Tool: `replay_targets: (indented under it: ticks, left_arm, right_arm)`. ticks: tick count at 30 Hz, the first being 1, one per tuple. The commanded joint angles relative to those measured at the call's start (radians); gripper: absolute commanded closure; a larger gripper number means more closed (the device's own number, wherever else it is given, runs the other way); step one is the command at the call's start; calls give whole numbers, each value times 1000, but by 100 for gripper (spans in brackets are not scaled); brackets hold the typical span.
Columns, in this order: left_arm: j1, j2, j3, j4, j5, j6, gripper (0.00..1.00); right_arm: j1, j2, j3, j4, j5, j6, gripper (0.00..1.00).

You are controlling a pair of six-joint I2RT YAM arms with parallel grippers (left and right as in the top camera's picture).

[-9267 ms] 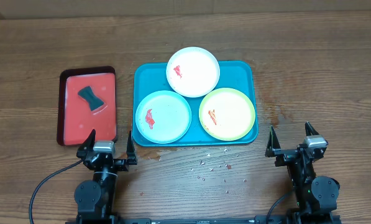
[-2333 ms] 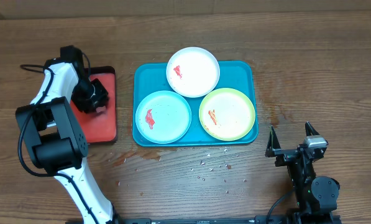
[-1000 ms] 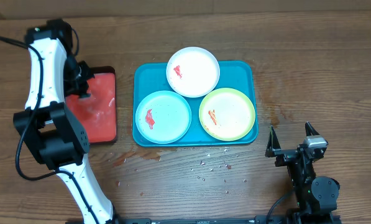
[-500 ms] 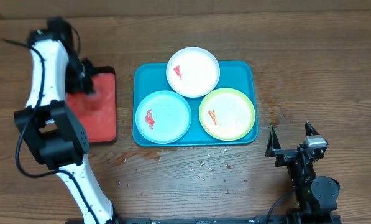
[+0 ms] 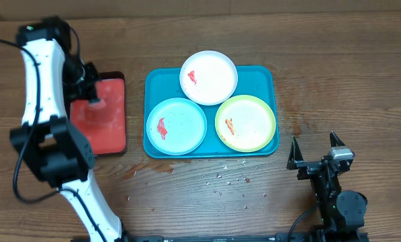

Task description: Clean dirty plates on tray and stack at the side

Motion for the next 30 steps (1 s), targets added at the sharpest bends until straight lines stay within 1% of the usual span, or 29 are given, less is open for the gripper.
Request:
replay_targets:
  ticks: [1, 5, 6, 9, 12, 17, 20, 24, 27, 30]
  left_arm:
    - [-35, -147, 46, -32, 32, 24, 96]
    - [-121, -185, 31, -103, 31, 25, 96]
    - [-155, -185, 14, -103, 34, 39, 96]
    - [-250, -183, -68, -72, 33, 33, 96]
    - [-352, -183, -198, 21, 35, -11, 96]
    - [-531, -183, -428, 230, 33, -92, 96]
    - [-614, -182, -536, 342, 21, -143, 96]
    - [-657, -182, -634, 485, 18, -194, 96]
    - [-661, -182, -697, 571, -24, -278, 96]
    - [-658, -182, -754, 655, -51, -292, 96]
  right_arm:
    - [-1, -8, -10, 6, 6, 0, 0]
    - [-1, -8, -10, 6, 6, 0, 0]
    - [-1, -8, -10, 6, 6, 0, 0]
    - [-1, -8, -10, 6, 6, 0, 0]
    - [-1, -8, -10, 6, 6, 0, 0]
    - [-1, -8, -10, 6, 6, 0, 0]
    - [-1, -8, -10, 6, 6, 0, 0]
    - [-1, -8, -10, 6, 6, 0, 0]
    - [-1, -8, -10, 6, 6, 0, 0]
    - [-1, -8, -10, 6, 6, 0, 0]
